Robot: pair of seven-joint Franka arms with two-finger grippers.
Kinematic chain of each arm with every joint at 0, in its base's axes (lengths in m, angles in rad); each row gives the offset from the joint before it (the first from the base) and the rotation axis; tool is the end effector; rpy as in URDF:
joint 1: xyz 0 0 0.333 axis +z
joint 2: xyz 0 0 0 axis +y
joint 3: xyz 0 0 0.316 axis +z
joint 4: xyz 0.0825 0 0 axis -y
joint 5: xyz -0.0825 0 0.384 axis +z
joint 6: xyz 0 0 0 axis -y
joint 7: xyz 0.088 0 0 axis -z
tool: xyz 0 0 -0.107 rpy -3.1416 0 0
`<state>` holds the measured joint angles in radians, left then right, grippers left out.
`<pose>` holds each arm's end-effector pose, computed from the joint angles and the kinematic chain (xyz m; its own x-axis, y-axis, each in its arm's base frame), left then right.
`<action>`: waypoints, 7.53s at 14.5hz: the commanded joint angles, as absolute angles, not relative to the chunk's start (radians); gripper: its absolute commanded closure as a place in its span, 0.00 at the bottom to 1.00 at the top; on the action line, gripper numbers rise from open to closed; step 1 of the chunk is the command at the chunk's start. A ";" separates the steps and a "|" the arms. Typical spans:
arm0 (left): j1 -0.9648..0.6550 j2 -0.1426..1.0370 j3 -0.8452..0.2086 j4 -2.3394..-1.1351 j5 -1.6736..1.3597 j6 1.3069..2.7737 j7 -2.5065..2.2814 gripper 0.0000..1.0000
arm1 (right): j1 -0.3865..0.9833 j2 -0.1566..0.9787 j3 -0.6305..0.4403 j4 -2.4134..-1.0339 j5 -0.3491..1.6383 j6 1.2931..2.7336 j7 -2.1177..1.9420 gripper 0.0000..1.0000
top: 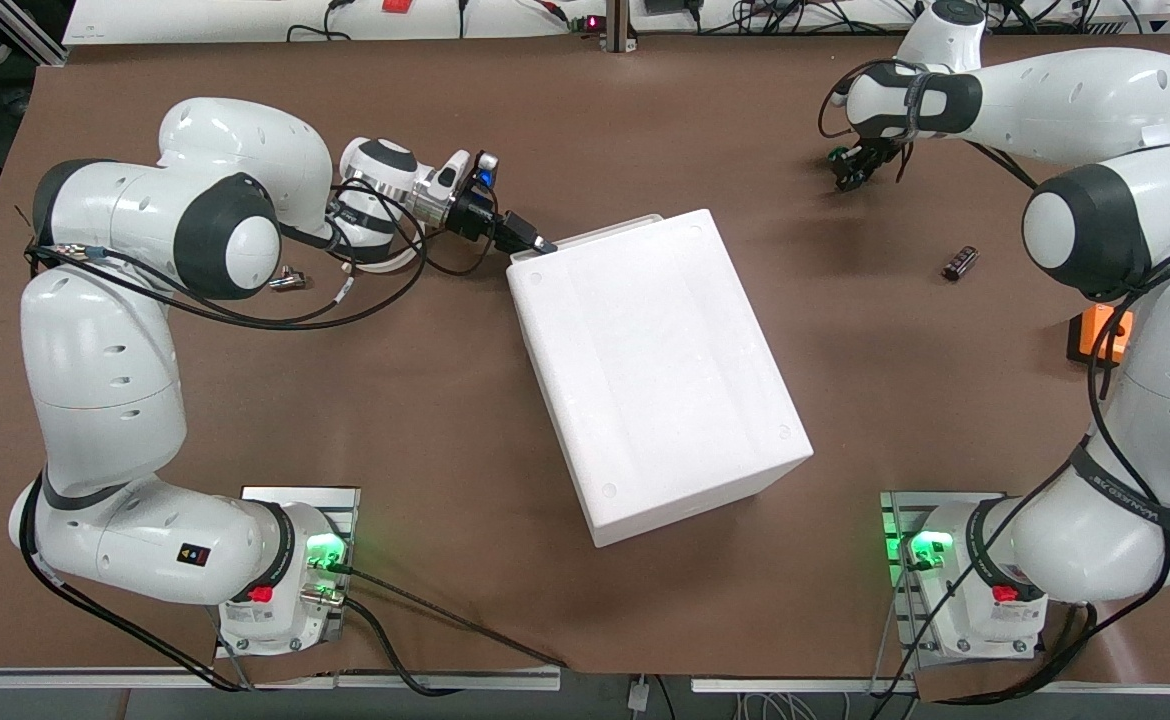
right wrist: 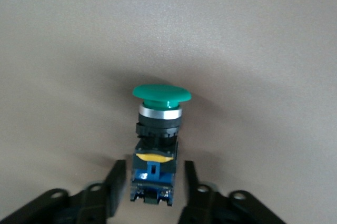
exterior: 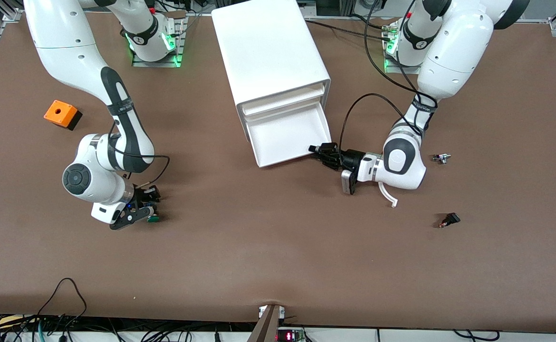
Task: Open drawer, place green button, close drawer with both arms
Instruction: 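Pull the top drawer open with the left gripper while the right gripper lifts the button, then carry the green button over the drawer with the right gripper while the left gripper withdraws, then lower the green button into the open drawer and open the right gripper, then raise the right gripper from the drawer while the left gripper reaches the drawer front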
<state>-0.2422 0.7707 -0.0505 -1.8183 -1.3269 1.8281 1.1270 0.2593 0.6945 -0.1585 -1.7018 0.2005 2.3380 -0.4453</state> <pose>0.5469 -0.2462 0.1161 0.9187 -0.3747 0.1249 -0.2265 -0.2407 0.9438 0.6647 0.0802 0.1896 0.9053 0.4238 -0.0271 0.4221 -0.9050 -0.0531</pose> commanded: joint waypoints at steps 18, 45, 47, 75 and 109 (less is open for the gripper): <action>-0.206 0.525 -0.005 -1.241 -0.071 1.425 0.229 0.00 | 0.285 0.591 -0.167 -1.635 0.183 2.261 -0.656 0.92; -0.034 -0.005 -0.005 -1.718 0.035 1.680 -0.008 0.00 | 0.736 0.601 -0.095 -1.143 0.040 1.830 -1.012 0.92; -0.029 -0.005 -0.002 -1.718 0.035 1.686 0.070 0.00 | 0.753 0.620 -0.091 -1.143 0.026 1.860 -1.032 0.92; -0.029 0.000 -0.009 -1.703 0.035 1.686 0.064 0.00 | 0.853 0.756 -0.025 -1.347 -0.040 2.141 -0.960 0.91; -0.057 0.012 -0.032 -1.678 0.014 1.678 -0.022 0.00 | 0.787 0.522 -0.057 -1.295 -0.037 2.094 -0.772 0.00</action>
<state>-0.0400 0.0075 -0.0100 -1.7046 0.0250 1.6912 0.0353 0.8132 0.5701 -0.0662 -1.2915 -0.0267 2.1081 -0.8182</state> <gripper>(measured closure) 0.000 0.000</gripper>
